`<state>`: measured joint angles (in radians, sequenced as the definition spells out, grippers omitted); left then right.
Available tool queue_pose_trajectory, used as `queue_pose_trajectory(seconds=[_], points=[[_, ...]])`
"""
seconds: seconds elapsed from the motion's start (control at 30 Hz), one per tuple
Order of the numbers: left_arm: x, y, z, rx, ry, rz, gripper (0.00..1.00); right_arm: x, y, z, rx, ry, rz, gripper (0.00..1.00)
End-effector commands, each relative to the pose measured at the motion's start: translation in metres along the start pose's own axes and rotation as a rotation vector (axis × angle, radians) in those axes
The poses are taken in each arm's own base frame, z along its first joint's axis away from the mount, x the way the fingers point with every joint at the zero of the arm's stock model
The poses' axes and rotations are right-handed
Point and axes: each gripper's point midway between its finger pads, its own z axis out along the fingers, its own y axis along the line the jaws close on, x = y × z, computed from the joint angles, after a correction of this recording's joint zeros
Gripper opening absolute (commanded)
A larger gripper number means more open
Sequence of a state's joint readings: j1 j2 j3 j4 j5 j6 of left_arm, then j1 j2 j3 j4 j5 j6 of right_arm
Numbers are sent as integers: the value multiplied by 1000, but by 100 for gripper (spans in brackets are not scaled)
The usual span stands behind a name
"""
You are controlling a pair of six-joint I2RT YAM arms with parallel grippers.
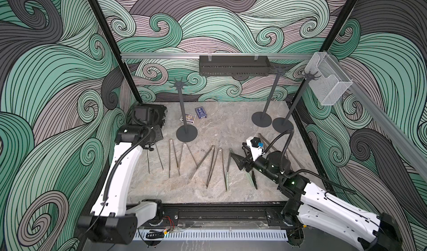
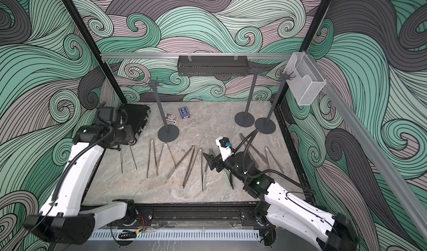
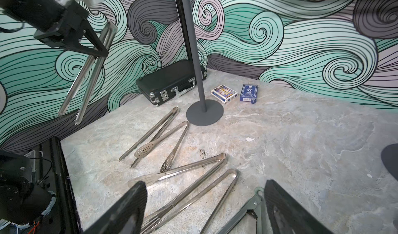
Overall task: Hang food tongs on kitchen utensil racks
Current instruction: Pick up the food tongs from the center of the board.
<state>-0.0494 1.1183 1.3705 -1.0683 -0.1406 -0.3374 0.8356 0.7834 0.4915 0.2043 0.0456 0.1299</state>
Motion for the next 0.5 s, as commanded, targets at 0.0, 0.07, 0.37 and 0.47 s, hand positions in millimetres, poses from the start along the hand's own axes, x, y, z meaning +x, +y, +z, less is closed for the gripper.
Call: queue_pose_trajectory(seconds=[0.0,0.07,0.37,0.47], points=[[-24,-50,-50,318,-193,156,0,-17,-5,-10,29,-32,-20,85],[-35,-67,-80,436,-300,238,0,-22,-6,-14,34,-47,-21,85],[-45,-109,-149,679,-630,613,0,-30,-9,-20,31,-74,-17,86],[-38,-122,-146,726,-664,793,0,-28,-10,-20,32,-69,-16,86]])
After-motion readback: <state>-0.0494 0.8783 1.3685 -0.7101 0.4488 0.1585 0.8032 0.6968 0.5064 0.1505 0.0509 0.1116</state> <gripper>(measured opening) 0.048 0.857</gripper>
